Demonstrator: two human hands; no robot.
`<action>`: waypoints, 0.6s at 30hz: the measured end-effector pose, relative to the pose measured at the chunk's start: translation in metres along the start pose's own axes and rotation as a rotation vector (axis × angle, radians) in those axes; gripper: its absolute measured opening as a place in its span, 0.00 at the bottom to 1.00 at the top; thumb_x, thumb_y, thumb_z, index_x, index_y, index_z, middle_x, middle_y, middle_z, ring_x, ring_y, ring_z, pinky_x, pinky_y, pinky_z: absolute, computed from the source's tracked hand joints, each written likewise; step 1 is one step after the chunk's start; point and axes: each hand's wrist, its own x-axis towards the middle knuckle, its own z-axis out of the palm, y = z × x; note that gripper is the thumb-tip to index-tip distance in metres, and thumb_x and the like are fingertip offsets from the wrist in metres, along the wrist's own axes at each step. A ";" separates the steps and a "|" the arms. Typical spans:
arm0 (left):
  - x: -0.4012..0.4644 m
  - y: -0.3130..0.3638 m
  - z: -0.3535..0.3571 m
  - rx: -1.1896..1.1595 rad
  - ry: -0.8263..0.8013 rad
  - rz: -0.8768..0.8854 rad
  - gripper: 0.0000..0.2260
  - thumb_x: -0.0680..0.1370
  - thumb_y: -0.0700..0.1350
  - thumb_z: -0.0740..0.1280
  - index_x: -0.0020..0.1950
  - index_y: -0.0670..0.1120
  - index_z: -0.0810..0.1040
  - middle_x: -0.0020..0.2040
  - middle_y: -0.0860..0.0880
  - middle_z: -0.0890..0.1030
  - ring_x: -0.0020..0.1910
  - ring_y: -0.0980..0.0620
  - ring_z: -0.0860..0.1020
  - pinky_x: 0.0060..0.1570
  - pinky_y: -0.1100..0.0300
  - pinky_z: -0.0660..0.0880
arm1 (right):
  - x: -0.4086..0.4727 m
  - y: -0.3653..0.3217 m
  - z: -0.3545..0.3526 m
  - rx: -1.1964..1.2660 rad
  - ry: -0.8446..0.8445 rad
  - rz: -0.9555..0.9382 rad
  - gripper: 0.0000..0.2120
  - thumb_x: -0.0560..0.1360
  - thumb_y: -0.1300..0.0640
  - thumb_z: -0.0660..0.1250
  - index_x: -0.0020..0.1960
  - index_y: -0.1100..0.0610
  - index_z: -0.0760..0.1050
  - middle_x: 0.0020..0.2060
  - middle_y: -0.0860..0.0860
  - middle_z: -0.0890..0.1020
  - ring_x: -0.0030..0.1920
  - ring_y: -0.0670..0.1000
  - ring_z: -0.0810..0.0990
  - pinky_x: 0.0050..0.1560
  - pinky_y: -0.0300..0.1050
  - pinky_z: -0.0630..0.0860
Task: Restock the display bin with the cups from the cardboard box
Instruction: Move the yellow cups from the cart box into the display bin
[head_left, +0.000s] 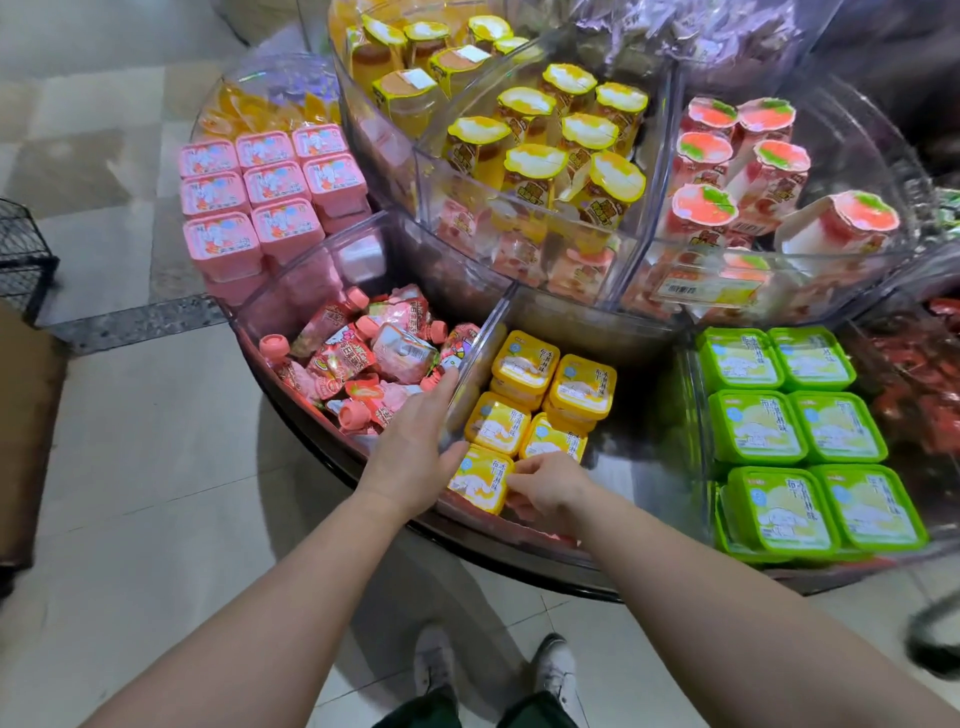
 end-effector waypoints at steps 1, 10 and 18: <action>0.000 0.000 0.000 -0.007 0.002 0.003 0.37 0.74 0.45 0.69 0.78 0.53 0.53 0.63 0.46 0.73 0.63 0.46 0.71 0.58 0.52 0.69 | 0.002 0.000 0.002 -0.001 -0.005 0.007 0.06 0.76 0.64 0.65 0.51 0.64 0.79 0.36 0.58 0.78 0.31 0.52 0.75 0.27 0.40 0.72; 0.001 -0.001 0.001 -0.017 -0.004 0.029 0.38 0.73 0.42 0.69 0.78 0.51 0.52 0.58 0.44 0.74 0.60 0.44 0.71 0.57 0.48 0.71 | 0.008 0.002 0.015 0.056 0.009 0.035 0.12 0.77 0.63 0.66 0.60 0.62 0.76 0.51 0.61 0.83 0.47 0.57 0.83 0.44 0.46 0.81; 0.002 -0.005 0.003 0.002 -0.031 0.024 0.41 0.72 0.41 0.69 0.78 0.53 0.50 0.58 0.45 0.73 0.59 0.45 0.71 0.55 0.50 0.71 | 0.003 -0.003 0.014 0.105 -0.042 0.109 0.08 0.79 0.66 0.62 0.41 0.62 0.74 0.44 0.63 0.79 0.35 0.53 0.78 0.44 0.46 0.79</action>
